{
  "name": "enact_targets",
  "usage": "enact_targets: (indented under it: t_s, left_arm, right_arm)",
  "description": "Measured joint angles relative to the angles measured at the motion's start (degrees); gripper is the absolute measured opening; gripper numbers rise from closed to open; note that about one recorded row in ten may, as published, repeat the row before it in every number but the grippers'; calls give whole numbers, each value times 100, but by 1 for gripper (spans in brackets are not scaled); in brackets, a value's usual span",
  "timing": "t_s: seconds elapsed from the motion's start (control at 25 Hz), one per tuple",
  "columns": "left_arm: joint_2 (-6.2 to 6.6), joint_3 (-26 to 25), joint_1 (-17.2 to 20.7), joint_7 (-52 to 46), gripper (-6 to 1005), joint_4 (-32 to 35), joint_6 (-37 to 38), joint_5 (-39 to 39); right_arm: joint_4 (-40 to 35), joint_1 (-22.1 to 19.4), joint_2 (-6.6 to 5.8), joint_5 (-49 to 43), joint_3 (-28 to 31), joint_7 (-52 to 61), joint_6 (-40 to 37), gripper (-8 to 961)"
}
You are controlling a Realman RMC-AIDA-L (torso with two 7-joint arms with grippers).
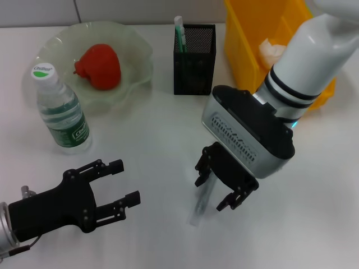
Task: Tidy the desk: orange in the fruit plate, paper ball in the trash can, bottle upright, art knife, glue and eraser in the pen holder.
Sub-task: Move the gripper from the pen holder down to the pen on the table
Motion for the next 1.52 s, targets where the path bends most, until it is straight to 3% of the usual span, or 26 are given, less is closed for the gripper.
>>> enact_targets:
  t_s: [0.12, 0.32, 0.64, 1.08, 1.52]
  left_arm:
    - [-4, -5, 7, -34, 780, -2, -4, -25]
    - [-4, -19, 22, -44, 780, -1, -1, -40]
    - [-13, -67, 42, -48, 780, 3, 1, -44]
    - [-4, -151, 40, -62, 780, 7, 3, -45]
    - [17, -241, 35, -62, 781, 8, 0, -54]
  right_arm:
    - [1, -2, 7, 108, -94, -143, 68, 604]
    - [26, 6, 9, 113, -158, -217, 88, 492]
    - [178, 66, 9, 184, -514, -256, 447, 416]
    - [476, 293, 9, 380, -763, -327, 651, 382]
    - [708, 451, 9, 567, -934, -327, 889, 235]
